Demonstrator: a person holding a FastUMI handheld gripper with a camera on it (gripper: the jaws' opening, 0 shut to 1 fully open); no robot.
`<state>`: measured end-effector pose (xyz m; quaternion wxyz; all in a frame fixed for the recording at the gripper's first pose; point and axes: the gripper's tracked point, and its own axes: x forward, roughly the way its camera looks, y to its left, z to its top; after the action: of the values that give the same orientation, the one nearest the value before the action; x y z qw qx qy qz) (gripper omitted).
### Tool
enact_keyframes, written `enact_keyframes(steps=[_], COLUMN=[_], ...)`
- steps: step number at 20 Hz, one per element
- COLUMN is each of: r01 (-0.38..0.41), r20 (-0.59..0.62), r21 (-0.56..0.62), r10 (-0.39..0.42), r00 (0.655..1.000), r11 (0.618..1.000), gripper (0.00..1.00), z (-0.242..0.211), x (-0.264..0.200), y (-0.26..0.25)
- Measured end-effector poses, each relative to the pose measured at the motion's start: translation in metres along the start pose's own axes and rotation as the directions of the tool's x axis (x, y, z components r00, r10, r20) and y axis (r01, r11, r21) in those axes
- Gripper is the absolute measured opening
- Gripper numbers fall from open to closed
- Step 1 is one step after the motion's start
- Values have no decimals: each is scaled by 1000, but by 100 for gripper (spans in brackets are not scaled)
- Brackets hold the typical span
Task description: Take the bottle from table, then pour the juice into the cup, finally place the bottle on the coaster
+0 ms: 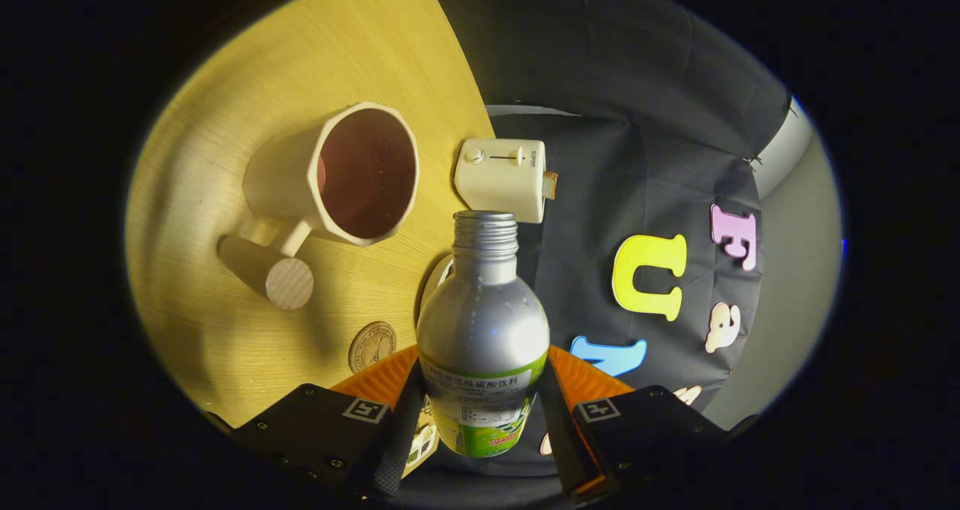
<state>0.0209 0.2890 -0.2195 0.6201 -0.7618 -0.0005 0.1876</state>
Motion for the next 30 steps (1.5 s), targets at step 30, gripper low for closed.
enact_keyframes(steps=[30], r01=[86], r20=[72], r21=[-155], r10=[-76], r00=[995], r11=[984], gripper=[76], z=[-14], x=[-1], y=[-44])
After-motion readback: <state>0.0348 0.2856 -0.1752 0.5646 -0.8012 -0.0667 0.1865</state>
